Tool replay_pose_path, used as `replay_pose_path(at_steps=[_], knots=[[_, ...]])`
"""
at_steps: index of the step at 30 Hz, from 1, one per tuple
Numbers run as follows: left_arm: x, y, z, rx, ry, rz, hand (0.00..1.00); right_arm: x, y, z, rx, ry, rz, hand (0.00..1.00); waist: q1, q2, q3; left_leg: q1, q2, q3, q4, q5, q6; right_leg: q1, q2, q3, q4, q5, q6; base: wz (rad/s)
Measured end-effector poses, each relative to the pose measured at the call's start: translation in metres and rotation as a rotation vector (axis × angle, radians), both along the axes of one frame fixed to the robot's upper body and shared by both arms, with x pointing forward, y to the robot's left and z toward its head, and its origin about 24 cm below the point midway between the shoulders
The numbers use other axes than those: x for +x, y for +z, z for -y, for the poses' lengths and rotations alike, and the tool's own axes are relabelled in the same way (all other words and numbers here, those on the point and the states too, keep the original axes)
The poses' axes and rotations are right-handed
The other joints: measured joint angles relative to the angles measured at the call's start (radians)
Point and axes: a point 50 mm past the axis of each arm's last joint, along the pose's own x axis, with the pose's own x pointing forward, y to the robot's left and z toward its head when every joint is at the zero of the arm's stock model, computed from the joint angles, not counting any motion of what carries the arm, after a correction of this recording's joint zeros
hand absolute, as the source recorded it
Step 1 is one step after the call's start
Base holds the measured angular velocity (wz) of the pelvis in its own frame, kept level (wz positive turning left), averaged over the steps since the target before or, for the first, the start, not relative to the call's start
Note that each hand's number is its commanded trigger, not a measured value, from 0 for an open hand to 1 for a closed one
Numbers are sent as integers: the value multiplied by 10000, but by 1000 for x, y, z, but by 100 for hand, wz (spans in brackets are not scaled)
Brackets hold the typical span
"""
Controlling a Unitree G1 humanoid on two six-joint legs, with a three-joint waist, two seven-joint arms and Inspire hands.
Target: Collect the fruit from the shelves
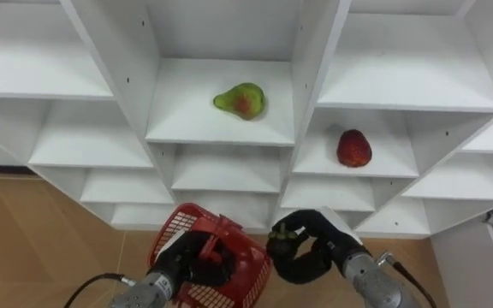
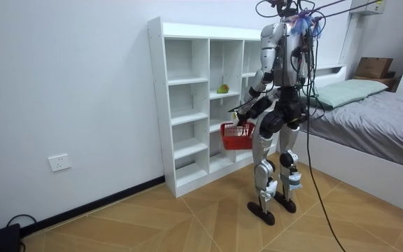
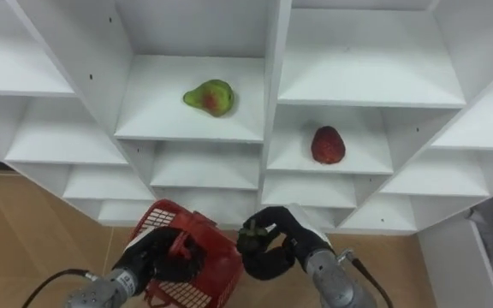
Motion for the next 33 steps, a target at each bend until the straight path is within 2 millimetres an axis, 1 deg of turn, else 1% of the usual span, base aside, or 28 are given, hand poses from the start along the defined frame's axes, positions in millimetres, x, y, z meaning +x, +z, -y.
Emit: replay_pose_path(at_steps=[5,8,10,16,23,33], knots=[[3,3,3,-70,-88,183,100,-4,-3,-8,-39,400,-138,100,12,91,-8,-6,4,-6,3,0,1,-11,-14,-37,21,0,0,0],[5,5,7,-118,-286,292,100,-5,-4,-9,-82,491,-161,100,66,174,-18,-6,25,-2,2,5,8,-13,-28,-51,25,1,0,0],[4,5,7,-157,-340,276,100,-6,-5,-10,-114,554,-248,100,87,193,-29,-5,44,2,2,5,9,-13,-28,-52,26,1,0,0],[4,5,8,-227,-445,251,100,-10,-10,-8,-224,590,-507,100,234,197,-31,-59,50,5,9,5,9,-74,-29,-68,56,1,0,0],[4,5,13,-238,-677,273,100,-10,-10,-12,-200,732,-508,100,233,196,-28,-199,5,-85,59,7,13,-159,-38,-156,86,1,1,2],[3,5,15,-237,-818,266,100,-12,-12,-11,-247,717,-613,100,224,189,-23,-220,3,-104,67,9,15,-157,-49,-224,80,0,2,1]])
